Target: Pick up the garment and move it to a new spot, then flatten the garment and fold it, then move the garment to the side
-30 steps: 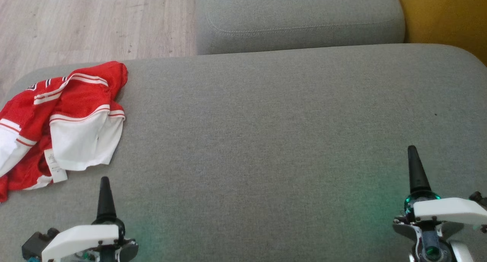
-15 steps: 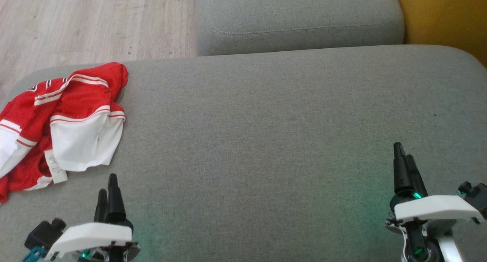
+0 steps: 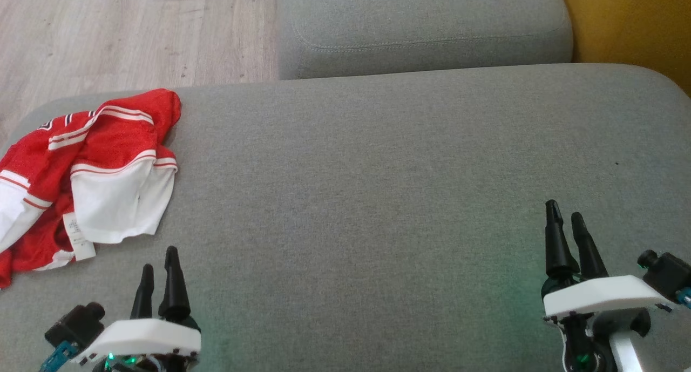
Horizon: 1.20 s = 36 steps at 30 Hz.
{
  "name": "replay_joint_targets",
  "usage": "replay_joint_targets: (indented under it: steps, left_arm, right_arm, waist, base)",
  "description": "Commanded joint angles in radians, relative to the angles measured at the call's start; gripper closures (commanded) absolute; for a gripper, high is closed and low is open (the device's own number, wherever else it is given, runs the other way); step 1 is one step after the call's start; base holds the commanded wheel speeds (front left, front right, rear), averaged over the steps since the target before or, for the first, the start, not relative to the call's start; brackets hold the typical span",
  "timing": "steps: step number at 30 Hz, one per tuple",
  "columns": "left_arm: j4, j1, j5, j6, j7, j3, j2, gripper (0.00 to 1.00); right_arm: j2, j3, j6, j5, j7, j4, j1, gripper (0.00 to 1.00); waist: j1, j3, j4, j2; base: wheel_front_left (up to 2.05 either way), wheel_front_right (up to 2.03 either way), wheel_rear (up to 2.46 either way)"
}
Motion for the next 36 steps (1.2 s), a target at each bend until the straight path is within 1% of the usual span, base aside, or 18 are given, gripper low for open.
replay_joint_targets:
  steps: [1,19,20,36]
  left_arm:
    - [-0.039,-0.017,0.044,0.004,-0.02,0.008,0.024,0.0]
    - [-0.072,0.001,0.276,0.027,-0.074,-0.035,0.053,0.0]
    - [-0.072,0.001,0.276,0.027,-0.074,-0.035,0.053,0.0]
    - [-0.076,0.012,0.47,0.041,-0.121,-0.058,0.079,0.0]
  right_arm:
    - [-0.008,0.018,0.004,-0.045,-0.016,-0.045,-0.042,0.0]
    - [-0.008,0.057,0.005,-0.288,-0.069,-0.064,-0.039,0.0]
    - [-0.008,0.057,0.005,-0.288,-0.069,-0.064,-0.039,0.0]
    - [-0.009,0.071,0.006,-0.503,-0.116,-0.067,-0.035,0.0]
  waist:
    - [0.0,0.0,0.001,0.0]
    - [0.0,-0.001,0.005,0.0]
    - [0.0,-0.001,0.005,0.0]
    - [0.0,-0.001,0.007,0.0]
  base:
    - [0.0,0.0,0.0]
    - [0.0,0.0,0.0]
    - [0.0,0.0,0.0]
    - [0.0,0.0,0.0]
